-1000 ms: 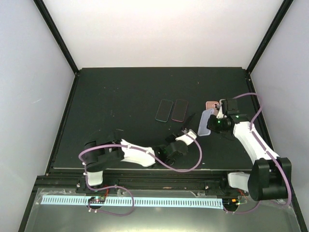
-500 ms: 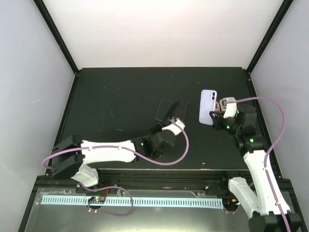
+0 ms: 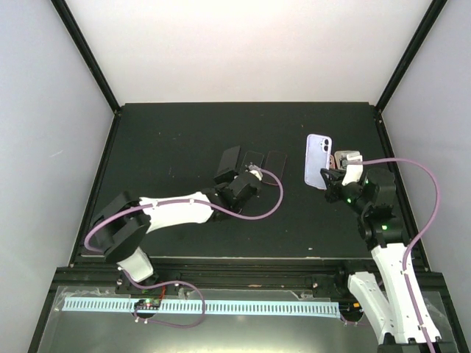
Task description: Take the phone out of the phone case
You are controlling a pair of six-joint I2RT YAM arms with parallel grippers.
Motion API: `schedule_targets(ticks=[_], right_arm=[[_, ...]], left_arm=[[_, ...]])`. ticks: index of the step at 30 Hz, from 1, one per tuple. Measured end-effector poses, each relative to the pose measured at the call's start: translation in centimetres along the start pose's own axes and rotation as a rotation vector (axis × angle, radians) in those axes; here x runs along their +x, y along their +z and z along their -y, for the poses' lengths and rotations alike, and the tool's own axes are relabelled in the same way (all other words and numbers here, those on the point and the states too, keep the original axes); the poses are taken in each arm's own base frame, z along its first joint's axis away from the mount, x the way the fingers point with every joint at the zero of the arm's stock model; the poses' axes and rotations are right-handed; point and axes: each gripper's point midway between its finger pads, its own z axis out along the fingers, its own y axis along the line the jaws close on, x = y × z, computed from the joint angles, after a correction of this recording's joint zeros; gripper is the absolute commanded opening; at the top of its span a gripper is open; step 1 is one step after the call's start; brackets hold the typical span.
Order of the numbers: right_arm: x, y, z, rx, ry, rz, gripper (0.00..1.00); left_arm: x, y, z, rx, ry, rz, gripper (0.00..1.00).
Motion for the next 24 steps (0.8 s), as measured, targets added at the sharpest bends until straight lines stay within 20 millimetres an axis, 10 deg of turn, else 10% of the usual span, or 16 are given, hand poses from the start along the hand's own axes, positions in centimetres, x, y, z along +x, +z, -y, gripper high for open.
schedule_targets(ticks=[12,24], right_arm=[[-0.1,-1.2,-1.1,-0.040,-0.033,0.069,0.01],[0.6,-0.1,-0.4,-0.027,-0.015,0.029,0.01]], left_arm=[[3.6,5.3,4.2,0.021,0.246,-0.125,0.02],[4.2,8.4,4.3,0.049,0.250,-0.179,0.29]])
